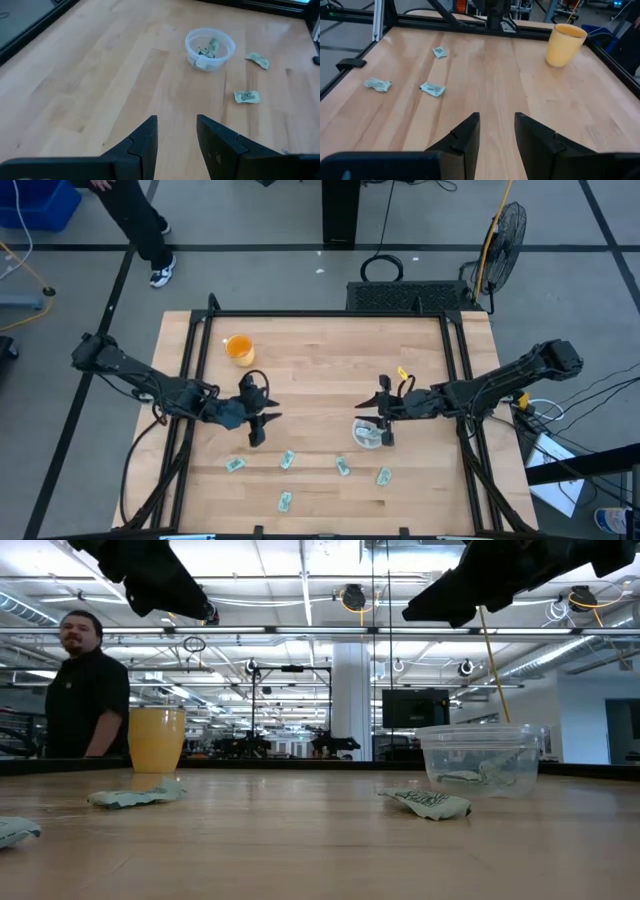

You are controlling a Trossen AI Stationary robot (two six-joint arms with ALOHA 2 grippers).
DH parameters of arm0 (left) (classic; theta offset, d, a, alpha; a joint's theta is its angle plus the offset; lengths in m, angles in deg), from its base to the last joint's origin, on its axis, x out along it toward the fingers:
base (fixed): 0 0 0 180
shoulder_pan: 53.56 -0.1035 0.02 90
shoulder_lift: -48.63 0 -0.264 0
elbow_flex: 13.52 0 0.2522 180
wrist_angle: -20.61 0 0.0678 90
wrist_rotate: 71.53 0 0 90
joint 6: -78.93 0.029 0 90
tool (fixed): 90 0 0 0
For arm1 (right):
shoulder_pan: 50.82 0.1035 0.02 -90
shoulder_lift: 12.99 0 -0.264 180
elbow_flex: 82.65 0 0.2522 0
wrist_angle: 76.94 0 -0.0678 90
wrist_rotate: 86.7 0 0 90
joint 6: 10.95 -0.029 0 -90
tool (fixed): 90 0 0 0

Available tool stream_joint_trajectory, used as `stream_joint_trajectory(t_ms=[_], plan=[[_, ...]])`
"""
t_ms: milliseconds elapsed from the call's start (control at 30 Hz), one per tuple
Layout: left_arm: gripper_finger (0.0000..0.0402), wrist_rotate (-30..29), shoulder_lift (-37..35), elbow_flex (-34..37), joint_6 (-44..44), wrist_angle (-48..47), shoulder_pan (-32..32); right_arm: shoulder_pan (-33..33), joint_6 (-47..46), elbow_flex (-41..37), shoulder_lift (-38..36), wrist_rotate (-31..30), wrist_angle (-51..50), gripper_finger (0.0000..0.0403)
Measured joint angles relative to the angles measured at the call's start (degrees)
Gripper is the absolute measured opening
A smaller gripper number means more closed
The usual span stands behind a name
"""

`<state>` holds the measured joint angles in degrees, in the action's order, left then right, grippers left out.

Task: Pick and place Stevia / Truvia into bins
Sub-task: Put the stevia packet into the transparent container

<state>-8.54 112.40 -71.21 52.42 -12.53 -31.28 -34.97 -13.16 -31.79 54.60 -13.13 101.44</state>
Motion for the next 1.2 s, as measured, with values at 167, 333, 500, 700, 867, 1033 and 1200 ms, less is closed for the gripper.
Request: stream_joint_trajectory(t_ms=[167,333,500,700,867,1033,1200], plan=[[0.0140,1.0,0.0,0.0,4.5,0.1,-0.2,0.0,-0.1,0.0,0.0,0.0,-0.1,0.0114],[0.0140,1.5,0.0,0.0,5.1,0.1,-0.2,0.0,-0.1,0.0,0.0,0.0,-0.1,0.0114],[0.0140,1.5,0.0,0.0,5.1,0.1,-0.1,0.0,-0.1,0.0,0.0,0.0,-0.1,0.0114],[0.0140,3.5,0.1,0.0,1.3,0.1,-0.1,0.0,-0.6,0.0,0.0,0.5,-0.9,0.0114],[0.0140,6.2,5.6,0.0,-2.4,0.5,3.3,0.0,-0.8,0.0,0.0,3.0,-1.2,0.0114],[0.0140,6.2,13.2,0.1,-2.7,4.7,7.2,0.0,-0.1,0.0,0.0,3.0,-0.6,0.0114],[0.0140,8.6,18.8,0.0,-10.6,5.5,10.4,0.0,-0.1,0.0,0.0,3.0,-0.7,0.0114]])
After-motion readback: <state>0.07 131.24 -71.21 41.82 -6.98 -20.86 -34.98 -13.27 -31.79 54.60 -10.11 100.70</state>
